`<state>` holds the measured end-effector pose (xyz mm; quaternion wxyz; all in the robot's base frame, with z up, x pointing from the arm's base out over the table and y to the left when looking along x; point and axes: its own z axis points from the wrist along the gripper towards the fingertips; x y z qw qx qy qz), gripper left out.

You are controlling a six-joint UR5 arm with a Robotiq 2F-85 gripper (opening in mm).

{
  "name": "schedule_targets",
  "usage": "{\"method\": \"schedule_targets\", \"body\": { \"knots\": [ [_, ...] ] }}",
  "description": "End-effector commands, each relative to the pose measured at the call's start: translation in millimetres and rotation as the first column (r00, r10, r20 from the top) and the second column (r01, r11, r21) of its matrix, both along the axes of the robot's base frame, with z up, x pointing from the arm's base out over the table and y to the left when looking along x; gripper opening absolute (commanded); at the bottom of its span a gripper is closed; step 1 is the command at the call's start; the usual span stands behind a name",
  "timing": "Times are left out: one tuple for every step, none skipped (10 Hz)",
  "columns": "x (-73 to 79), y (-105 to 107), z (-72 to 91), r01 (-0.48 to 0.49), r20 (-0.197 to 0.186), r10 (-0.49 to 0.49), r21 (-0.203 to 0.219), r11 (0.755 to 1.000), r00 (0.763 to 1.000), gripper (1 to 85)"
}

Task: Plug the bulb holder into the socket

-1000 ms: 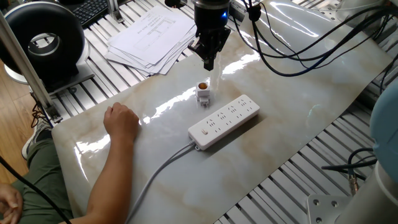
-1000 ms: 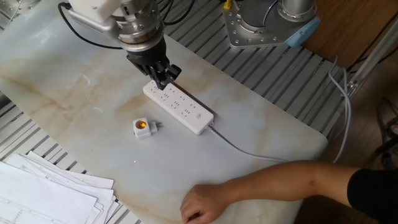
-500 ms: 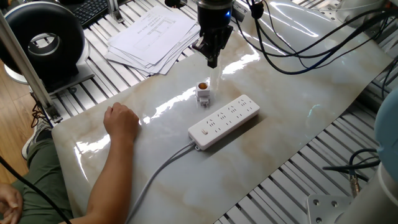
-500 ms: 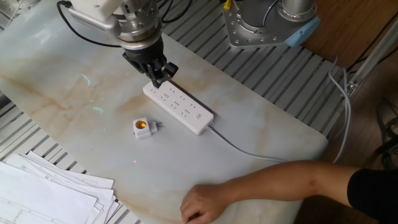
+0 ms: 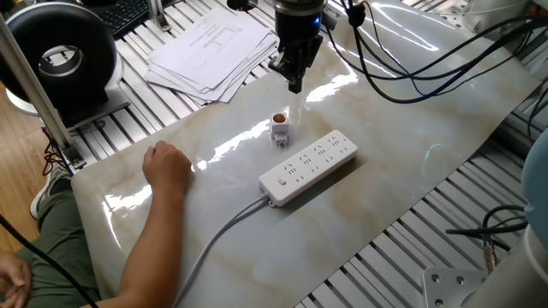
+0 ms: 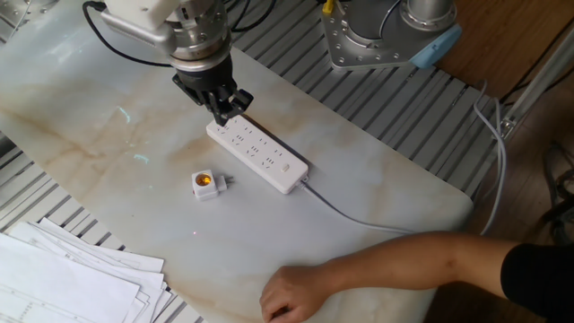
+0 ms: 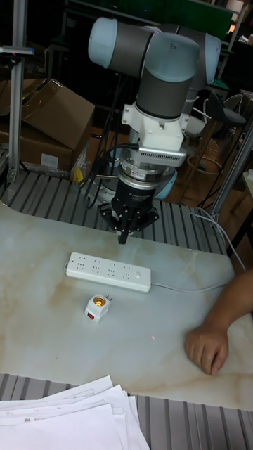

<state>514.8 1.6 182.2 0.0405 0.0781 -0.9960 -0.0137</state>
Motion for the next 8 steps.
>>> {"method": "schedule_targets", "body": {
  "knots": [
    [-11.1,-2.7,-8.6,0.042,-0.009,-0.042,0.01,0.999,0.999,1.3],
    [-16.4,7.8,-11.0,0.068,-0.023,-0.066,0.054,0.996,0.998,1.3],
    [-17.8,12.6,-11.1,0.086,-0.03,-0.084,0.07,0.994,0.996,1.3],
    [-15.4,11.5,-11.5,0.097,-0.022,-0.095,0.065,0.993,0.995,1.3],
    [-12.6,13.9,-11.5,0.098,-0.012,-0.098,0.075,0.992,0.995,1.3],
    [-8.6,9.1,-12.2,0.112,0.004,-0.113,0.057,0.992,0.994,1.3],
    [-5.9,-0.4,-13.1,0.1,0.019,-0.101,0.023,0.995,0.995,1.3],
    [-0.7,-6.8,-13.6,0.088,0.042,-0.088,0.001,0.996,0.995,1.3]
  ]
}}
